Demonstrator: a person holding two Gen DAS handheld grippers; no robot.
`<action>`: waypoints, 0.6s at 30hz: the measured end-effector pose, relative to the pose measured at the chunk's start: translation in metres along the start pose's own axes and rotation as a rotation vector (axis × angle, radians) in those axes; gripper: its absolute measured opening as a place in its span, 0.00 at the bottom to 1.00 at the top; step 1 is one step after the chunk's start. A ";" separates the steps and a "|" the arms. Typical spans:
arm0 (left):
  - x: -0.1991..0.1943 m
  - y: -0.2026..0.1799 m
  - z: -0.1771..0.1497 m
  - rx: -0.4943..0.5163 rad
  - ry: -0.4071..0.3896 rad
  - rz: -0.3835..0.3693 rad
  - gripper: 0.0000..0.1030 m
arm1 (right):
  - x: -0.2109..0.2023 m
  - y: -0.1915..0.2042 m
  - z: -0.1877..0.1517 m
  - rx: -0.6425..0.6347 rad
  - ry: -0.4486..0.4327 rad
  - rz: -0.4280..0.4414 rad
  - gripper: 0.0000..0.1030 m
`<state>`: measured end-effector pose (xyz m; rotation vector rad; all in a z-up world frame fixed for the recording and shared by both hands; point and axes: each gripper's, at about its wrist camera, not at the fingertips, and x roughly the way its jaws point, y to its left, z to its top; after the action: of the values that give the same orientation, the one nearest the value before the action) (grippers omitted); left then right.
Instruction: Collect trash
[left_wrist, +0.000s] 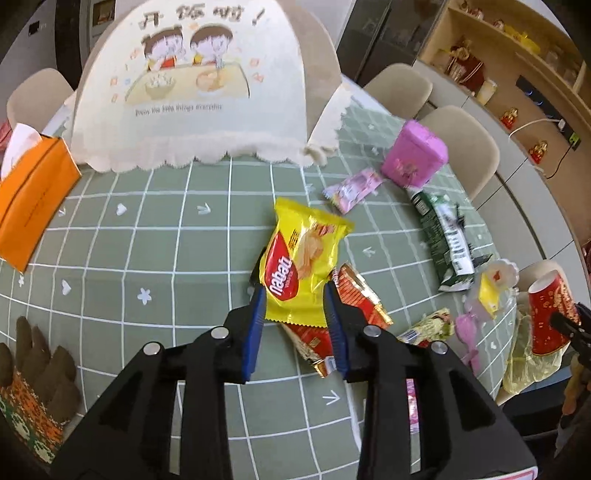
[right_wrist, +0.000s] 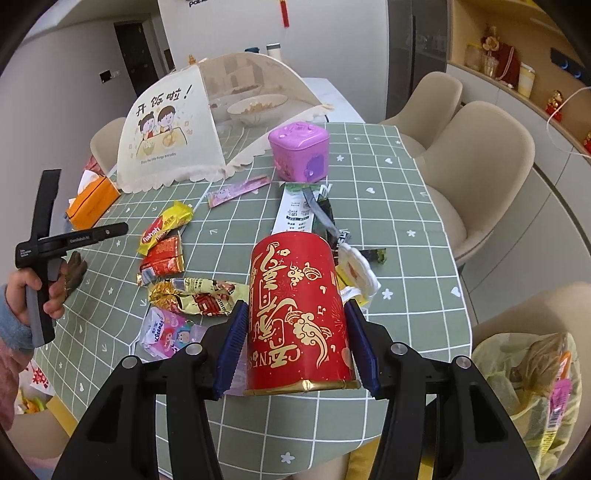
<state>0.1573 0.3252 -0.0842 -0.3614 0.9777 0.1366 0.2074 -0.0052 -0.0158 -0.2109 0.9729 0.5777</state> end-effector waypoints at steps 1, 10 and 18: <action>0.005 0.000 0.000 0.007 0.001 0.005 0.30 | 0.001 0.001 0.000 -0.003 0.002 0.000 0.49; 0.057 0.008 0.025 0.071 0.009 0.021 0.30 | 0.010 0.014 -0.002 -0.058 0.035 -0.025 0.49; 0.090 -0.006 0.044 0.131 0.075 0.037 0.24 | 0.022 0.013 0.001 -0.032 0.067 -0.022 0.49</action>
<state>0.2429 0.3313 -0.1351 -0.2298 1.0622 0.0921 0.2102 0.0135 -0.0324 -0.2706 1.0255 0.5692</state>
